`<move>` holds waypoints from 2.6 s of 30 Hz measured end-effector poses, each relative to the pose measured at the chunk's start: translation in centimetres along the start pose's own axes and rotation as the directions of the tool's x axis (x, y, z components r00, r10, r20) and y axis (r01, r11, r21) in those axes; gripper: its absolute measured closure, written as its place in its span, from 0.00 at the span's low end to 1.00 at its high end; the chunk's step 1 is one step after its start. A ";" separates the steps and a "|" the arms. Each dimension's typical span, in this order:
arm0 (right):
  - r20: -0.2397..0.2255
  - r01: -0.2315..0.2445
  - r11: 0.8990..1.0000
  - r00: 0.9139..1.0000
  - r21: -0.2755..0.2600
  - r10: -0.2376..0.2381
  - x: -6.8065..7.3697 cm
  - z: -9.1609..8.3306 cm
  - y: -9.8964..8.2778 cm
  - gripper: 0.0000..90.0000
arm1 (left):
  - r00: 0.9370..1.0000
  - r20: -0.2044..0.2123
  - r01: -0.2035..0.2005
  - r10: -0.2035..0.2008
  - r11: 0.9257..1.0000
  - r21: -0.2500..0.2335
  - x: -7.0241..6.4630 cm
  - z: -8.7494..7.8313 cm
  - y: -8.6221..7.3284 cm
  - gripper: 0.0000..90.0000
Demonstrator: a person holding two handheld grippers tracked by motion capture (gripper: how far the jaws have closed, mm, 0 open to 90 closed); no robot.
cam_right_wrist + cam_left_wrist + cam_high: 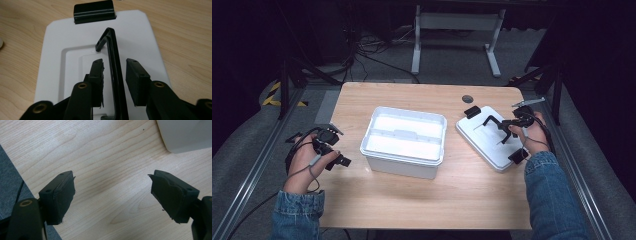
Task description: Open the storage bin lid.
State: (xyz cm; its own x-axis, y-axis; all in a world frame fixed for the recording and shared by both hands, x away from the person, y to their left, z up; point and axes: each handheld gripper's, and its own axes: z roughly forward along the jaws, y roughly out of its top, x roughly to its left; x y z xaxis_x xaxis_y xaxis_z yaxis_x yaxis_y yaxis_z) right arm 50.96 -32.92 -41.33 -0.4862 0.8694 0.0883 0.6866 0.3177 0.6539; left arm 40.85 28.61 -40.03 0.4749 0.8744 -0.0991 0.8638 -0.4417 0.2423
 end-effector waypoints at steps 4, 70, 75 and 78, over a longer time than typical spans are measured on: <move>-0.002 0.014 0.999 1.000 -0.040 -0.014 0.2 -0.7 0.3 0.70 | 1.000 0.004 0.003 -0.003 1.000 0.002 0.0 0.0 0.0 0.22; -0.235 0.235 0.963 0.936 -0.132 -0.261 15.0 0.1 -8.9 0.56 | 1.000 -0.003 -0.030 0.030 0.999 0.014 -0.6 0.3 0.2 0.22; -0.223 0.251 0.959 0.935 -0.129 -0.275 15.5 0.9 -9.5 0.56 | 1.000 -0.003 -0.031 0.031 0.999 0.013 -0.6 0.3 0.2 0.22; -0.230 0.276 0.956 0.928 -0.102 -0.292 15.9 1.3 -9.5 0.56 | 1.000 -0.003 -0.031 0.031 0.999 0.013 -0.6 0.3 0.2 0.22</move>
State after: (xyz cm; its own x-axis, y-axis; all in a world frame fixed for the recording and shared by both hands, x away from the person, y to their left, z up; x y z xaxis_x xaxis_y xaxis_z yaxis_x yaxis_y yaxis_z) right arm 37.36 -21.63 -47.14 -0.7763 0.6272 0.0636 0.4673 0.5048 0.7258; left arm 40.78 27.94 -40.18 0.5009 0.8609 -0.0889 0.8508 -0.4710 0.2329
